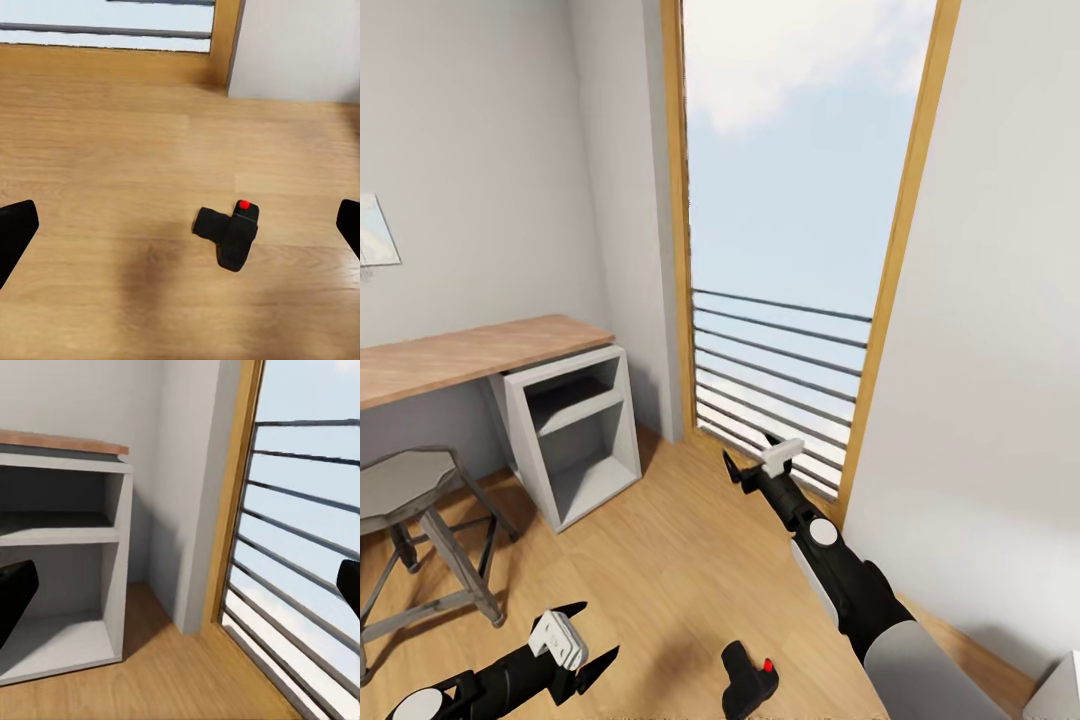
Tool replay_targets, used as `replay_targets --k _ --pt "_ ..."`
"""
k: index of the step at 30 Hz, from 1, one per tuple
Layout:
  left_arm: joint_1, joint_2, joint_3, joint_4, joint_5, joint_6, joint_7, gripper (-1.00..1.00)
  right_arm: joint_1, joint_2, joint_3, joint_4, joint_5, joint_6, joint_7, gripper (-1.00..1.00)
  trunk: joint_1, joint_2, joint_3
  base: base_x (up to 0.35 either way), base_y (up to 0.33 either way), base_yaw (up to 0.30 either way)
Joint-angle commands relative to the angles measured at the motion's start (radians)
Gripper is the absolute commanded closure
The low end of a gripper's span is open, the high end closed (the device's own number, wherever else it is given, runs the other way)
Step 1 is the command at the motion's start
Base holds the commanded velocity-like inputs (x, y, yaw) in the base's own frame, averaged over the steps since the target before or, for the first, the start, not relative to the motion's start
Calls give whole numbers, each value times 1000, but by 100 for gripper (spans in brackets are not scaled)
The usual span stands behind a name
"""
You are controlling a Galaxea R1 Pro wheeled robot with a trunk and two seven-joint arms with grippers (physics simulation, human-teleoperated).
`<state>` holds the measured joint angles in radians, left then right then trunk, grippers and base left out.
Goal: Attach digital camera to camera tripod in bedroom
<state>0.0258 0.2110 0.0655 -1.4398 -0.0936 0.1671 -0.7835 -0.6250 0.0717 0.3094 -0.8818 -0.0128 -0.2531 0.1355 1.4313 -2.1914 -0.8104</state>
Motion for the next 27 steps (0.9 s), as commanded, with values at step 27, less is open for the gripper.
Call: replay_targets --k 27 --pt "0 -28 0 -40 -3 1 -3 -100 -1 0 -24 1 -4 -33 -125 -100 104 -190 -85 0 0 0"
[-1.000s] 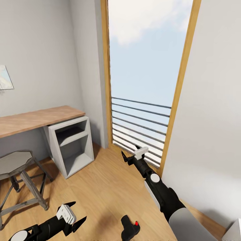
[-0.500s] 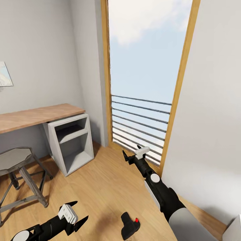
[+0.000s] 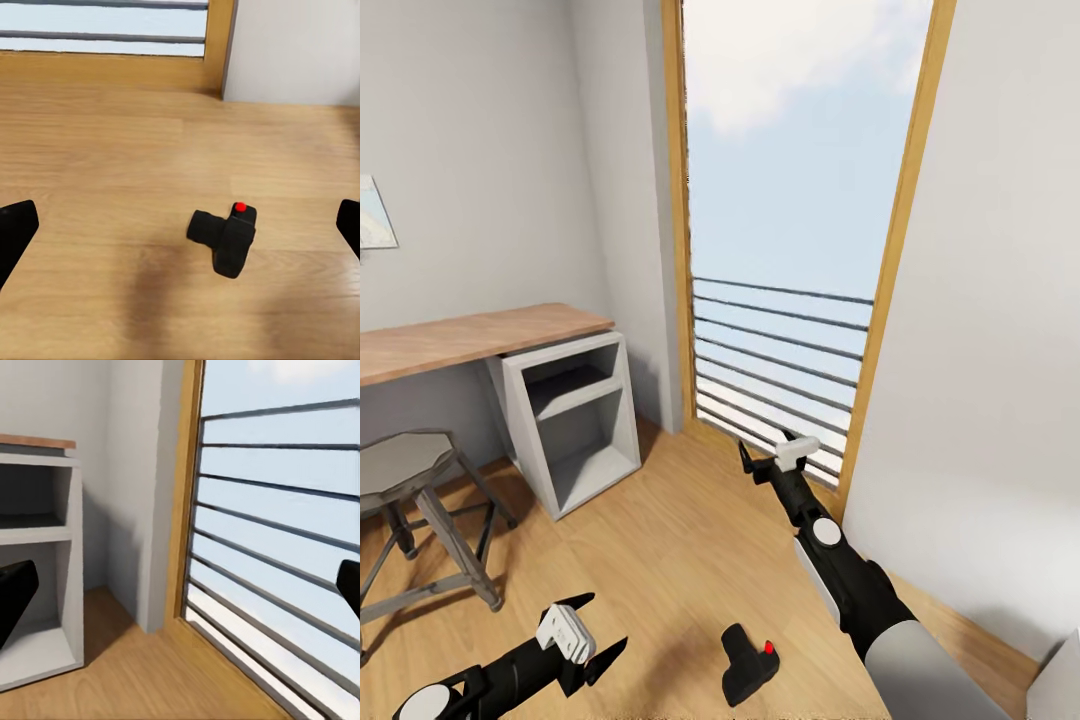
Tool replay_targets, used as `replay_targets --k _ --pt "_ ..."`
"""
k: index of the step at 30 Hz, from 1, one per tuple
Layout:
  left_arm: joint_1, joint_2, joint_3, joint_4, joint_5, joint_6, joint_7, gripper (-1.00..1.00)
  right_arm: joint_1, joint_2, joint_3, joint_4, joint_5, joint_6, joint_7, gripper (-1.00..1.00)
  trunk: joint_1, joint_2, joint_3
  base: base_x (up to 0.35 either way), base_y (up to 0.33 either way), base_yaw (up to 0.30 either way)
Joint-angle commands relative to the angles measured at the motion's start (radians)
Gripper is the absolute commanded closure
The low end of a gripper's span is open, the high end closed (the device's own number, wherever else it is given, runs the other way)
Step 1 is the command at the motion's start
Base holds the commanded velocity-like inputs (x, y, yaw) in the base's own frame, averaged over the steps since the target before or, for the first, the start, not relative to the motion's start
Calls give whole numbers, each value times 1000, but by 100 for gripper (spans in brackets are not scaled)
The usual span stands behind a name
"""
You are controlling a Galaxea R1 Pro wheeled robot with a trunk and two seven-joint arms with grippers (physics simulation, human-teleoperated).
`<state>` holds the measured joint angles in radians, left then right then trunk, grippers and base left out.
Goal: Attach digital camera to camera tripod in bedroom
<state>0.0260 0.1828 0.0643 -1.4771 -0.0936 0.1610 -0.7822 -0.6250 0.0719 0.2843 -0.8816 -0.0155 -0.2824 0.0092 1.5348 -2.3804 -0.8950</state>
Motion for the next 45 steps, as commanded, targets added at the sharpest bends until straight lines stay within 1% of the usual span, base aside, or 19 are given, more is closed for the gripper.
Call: replay_targets --k 1,8,15,17,19,23,26,30,32,37,40,45 --pt "0 -1 2 -4 -3 7 -5 -100 -1 0 1 1 -2 -4 0 -100 4 -8 -4 0 0 0" --pt "0 -3 1 -12 -3 3 -7 -100 -1 0 4 1 -1 -15 4 -100 31 -57 -26 0 0 0" --pt "0 -4 -1 -14 -3 3 -9 -100 -1 0 7 1 0 -52 4 -100 57 -106 -48 0 0 0" --pt "0 -12 -3 -11 -3 3 -9 -100 -1 0 7 2 0 -60 5 -100 65 -120 -54 0 0 0" --pt "0 -23 -4 1 -3 2 -7 -100 -1 0 7 2 0 -63 5 -100 66 -120 -62 0 0 0" --pt "0 -35 -3 26 -3 -1 -3 -100 -1 0 7 3 0 -65 5 -100 68 -121 -77 0 0 0" --pt "0 -39 -3 37 -3 -4 15 -100 -1 0 7 3 0 -65 5 -100 69 -122 -89 0 0 0" --pt "0 -43 -4 51 -3 -9 56 -100 -1 0 8 4 0 -66 5 -100 71 -123 -104 0 0 0" --pt "0 -52 -4 58 -3 -10 101 -100 -1 0 8 11 1 -66 6 -100 72 -123 -112 0 0 0" --pt "-1 -71 -4 74 -3 -10 179 -100 -1 0 7 36 1 -66 6 -100 74 -124 -131 0 0 0" --pt "-6 -78 -4 95 -3 -9 194 -100 -1 0 7 55 1 -66 6 -100 76 -125 -143 0 0 0" --pt "-45 -85 -4 131 -3 -7 207 -100 -1 0 6 103 2 -66 7 -100 78 -126 -162 0 0 0"
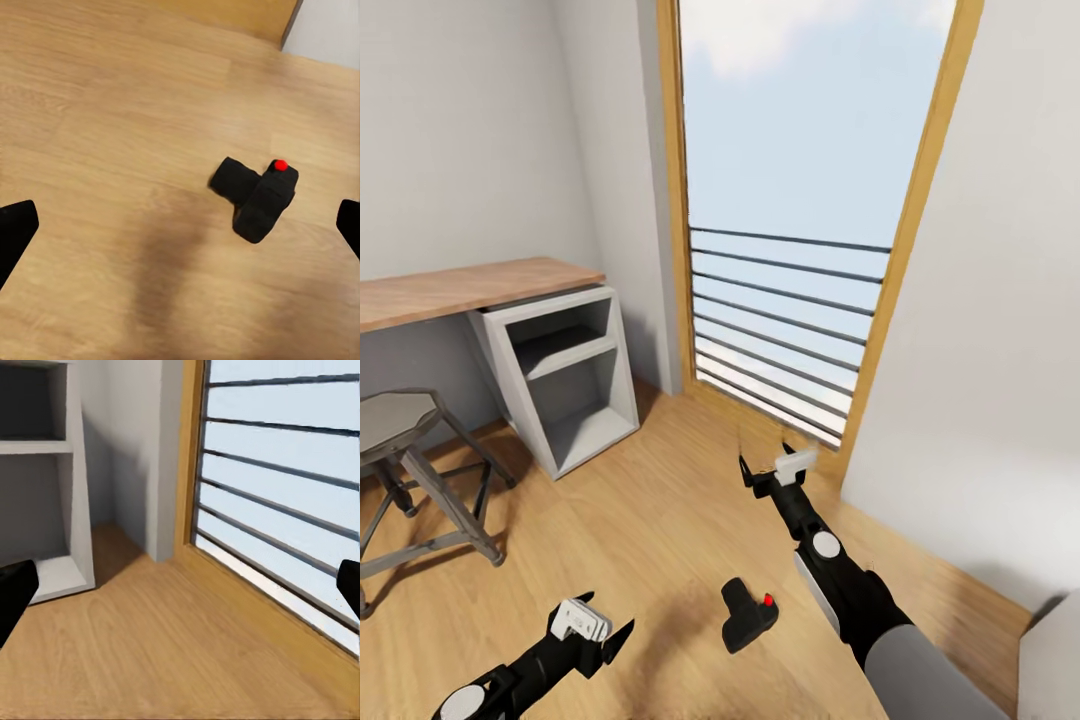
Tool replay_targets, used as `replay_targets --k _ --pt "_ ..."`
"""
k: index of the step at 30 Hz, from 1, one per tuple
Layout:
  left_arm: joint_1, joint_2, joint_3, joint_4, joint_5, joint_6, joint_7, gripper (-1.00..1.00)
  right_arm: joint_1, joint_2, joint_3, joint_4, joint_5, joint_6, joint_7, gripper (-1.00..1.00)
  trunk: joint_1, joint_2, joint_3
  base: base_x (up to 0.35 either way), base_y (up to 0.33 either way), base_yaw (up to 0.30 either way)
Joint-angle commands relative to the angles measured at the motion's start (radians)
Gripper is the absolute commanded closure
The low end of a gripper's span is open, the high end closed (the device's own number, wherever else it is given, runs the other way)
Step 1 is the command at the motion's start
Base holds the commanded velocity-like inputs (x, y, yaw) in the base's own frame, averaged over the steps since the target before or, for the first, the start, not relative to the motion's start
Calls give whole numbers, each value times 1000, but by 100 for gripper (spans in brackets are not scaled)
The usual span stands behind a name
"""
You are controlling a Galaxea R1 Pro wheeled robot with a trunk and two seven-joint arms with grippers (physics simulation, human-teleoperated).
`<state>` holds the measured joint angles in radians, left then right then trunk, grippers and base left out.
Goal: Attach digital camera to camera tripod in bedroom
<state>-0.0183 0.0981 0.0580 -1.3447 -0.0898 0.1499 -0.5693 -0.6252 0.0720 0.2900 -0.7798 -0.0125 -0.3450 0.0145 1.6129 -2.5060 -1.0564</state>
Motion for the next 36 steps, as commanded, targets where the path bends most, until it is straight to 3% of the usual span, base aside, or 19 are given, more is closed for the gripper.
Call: replay_targets --k 1,7,10,11,12,19,27,30,35,36 --pt "-5 -1 2 2 -7 4 -6 -100 -1 0 0 5 -1 -3 2 -100 0 -1 -5 0 0 0" --pt "-25 -7 2 6 -7 6 -3 -100 -1 0 0 17 -1 -2 9 -100 3 -2 -28 0 0 0" --pt "-48 -22 2 6 -7 10 -3 -100 -1 0 -1 19 -2 -1 48 -100 4 -3 -40 0 0 0" --pt "-107 -49 2 11 -7 15 -4 -100 -8 0 -2 20 -3 7 111 -100 5 -3 -44 0 0 0" --pt "-120 -52 2 12 -7 17 -4 -100 -12 0 -2 20 -2 8 118 -100 5 -3 -47 0 0 0" --pt "-236 -81 1 15 -7 60 -7 -100 -103 -1 -4 21 -3 25 145 -100 8 -5 -74 0 0 0" --pt "-323 -102 -1 33 -8 112 -9 -100 -231 0 -6 32 -3 84 148 -100 12 -7 -105 0 0 0" --pt "-340 -108 -23 43 -8 119 -10 -100 -255 0 -8 33 -3 96 147 -100 13 -7 -117 0 0 0" --pt "-348 -108 -101 66 -8 120 -12 -100 -268 -1 -34 34 -3 101 148 -100 15 -9 -136 0 0 0" --pt "-349 -108 -130 73 -8 118 -12 -100 -269 -1 -43 34 -3 102 148 -100 16 -9 -140 0 0 0"
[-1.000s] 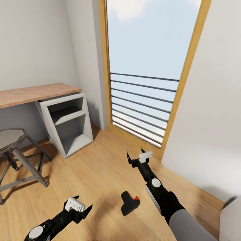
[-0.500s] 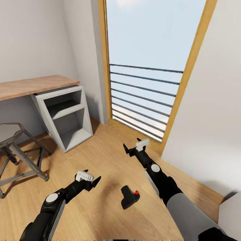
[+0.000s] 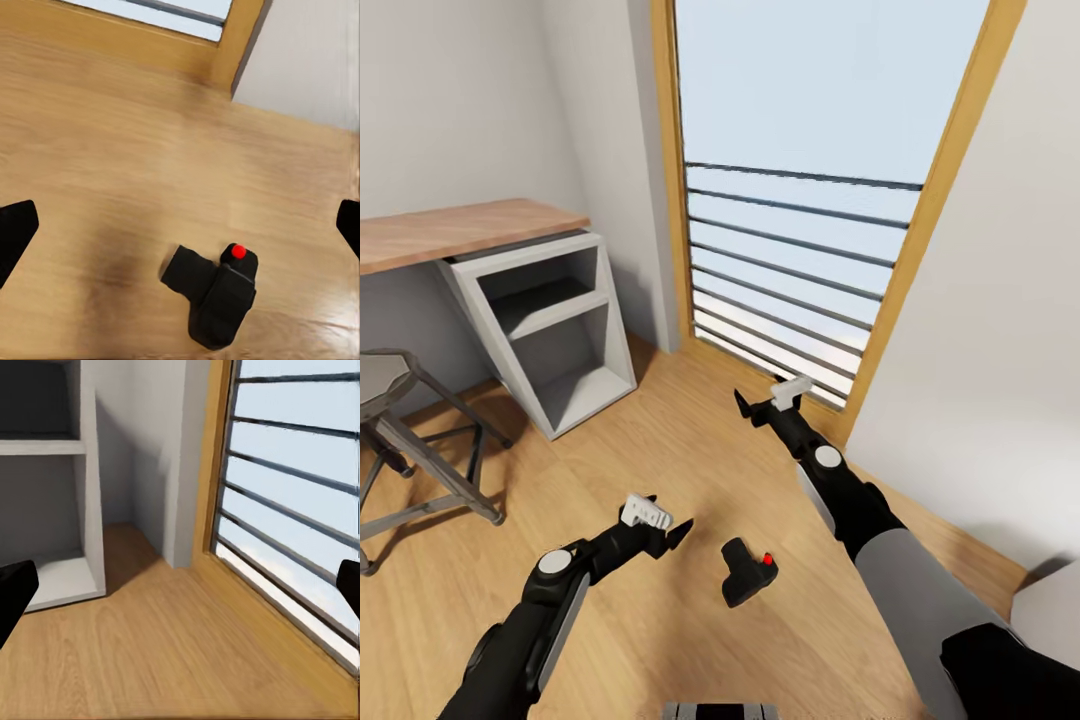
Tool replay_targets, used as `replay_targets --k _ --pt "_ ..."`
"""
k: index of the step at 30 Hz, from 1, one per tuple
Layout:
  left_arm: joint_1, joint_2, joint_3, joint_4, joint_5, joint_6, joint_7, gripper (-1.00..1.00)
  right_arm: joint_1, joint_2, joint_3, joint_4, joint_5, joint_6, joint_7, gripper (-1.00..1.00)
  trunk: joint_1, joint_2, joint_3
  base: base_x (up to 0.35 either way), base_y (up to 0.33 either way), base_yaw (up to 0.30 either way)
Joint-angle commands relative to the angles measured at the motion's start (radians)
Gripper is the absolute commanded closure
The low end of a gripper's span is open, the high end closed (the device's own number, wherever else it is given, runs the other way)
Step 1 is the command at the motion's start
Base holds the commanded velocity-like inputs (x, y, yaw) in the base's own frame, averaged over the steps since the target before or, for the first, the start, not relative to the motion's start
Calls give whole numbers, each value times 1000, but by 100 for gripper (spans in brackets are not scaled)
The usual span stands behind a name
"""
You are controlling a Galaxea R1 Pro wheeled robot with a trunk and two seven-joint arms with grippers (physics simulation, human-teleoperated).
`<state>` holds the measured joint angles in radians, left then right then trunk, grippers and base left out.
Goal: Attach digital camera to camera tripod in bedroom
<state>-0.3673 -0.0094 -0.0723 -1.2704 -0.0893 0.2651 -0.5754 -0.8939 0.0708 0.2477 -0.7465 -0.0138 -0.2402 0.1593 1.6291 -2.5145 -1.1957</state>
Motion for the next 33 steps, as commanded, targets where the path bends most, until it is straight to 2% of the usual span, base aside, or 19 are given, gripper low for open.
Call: replay_targets --k 1,6,7,9,11,18,19,26,33 --pt "-1 0 -15 2 -9 2 -6 -100 -1 0 -4 1 -2 -3 4 -100 0 -1 -5 0 0 0" --pt "-3 7 -97 13 -9 1 -6 -100 -3 0 -14 1 -2 -2 4 -100 2 -2 -24 0 0 0" --pt "-3 13 -127 14 -9 1 -5 -100 -3 0 -15 1 -2 -2 4 -100 3 -2 -28 0 0 0" --pt "-4 20 -163 17 -9 1 -5 -100 -3 0 -18 1 -2 -1 3 -100 4 -3 -36 0 0 0" --pt "-4 25 -185 19 -9 1 -5 -100 -3 -1 -20 2 -2 -1 2 -100 5 -3 -43 0 0 0" --pt "-4 41 -231 23 -9 2 -3 -100 -3 -8 -40 2 -2 -3 1 -100 8 -5 -71 0 0 0" --pt "-4 58 -249 24 -9 2 -3 -100 -3 -9 -48 2 -2 -3 1 -100 8 -5 -74 0 0 0" --pt "-4 107 -262 23 -10 -2 -3 -100 -3 -9 -54 2 -2 -7 1 -100 11 -6 -101 0 0 0" --pt "-4 115 -264 25 -9 -3 -3 -100 -3 -10 -57 1 -2 -10 1 -100 15 -8 -129 0 0 0"
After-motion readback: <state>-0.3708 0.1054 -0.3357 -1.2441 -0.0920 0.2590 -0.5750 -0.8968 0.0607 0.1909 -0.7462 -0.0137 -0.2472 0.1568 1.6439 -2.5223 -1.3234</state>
